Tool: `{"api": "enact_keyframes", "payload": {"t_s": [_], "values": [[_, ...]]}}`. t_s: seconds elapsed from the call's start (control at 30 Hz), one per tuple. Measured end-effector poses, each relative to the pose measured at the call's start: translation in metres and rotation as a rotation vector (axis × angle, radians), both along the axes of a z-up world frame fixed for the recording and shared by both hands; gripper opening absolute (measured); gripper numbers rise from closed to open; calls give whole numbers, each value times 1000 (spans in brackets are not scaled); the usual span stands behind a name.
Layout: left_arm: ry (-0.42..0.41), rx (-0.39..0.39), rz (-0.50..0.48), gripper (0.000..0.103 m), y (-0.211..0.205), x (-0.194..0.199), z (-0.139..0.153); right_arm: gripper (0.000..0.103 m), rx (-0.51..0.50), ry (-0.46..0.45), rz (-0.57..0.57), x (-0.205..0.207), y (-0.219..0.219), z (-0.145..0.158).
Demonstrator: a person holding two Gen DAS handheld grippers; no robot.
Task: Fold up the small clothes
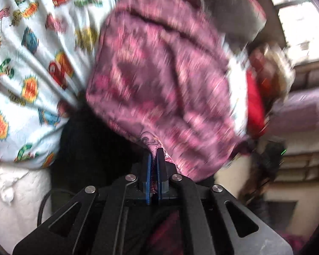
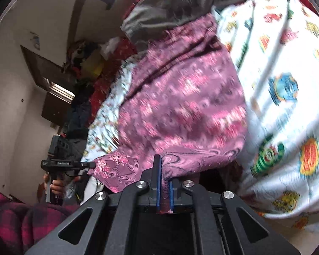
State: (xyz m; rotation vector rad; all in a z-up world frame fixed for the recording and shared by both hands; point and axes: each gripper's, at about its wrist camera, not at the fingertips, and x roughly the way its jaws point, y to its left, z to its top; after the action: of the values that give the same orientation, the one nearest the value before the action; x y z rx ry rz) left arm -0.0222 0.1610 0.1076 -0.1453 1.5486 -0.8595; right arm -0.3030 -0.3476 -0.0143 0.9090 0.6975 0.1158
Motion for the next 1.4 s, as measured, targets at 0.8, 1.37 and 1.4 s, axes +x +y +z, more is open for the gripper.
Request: {"api": "enact_keyframes", "payload": {"t_s": [0.8, 1.37, 1.4], "values": [[-37, -225, 367, 2, -67, 205, 9, 5, 212, -112, -282, 162, -135, 32], [55, -81, 423, 3, -157, 316, -59, 10, 376, 68, -430, 277, -214, -43], [75, -91, 430, 3, -156, 318, -60, 10, 410, 73, -438, 278, -216, -47]]}}
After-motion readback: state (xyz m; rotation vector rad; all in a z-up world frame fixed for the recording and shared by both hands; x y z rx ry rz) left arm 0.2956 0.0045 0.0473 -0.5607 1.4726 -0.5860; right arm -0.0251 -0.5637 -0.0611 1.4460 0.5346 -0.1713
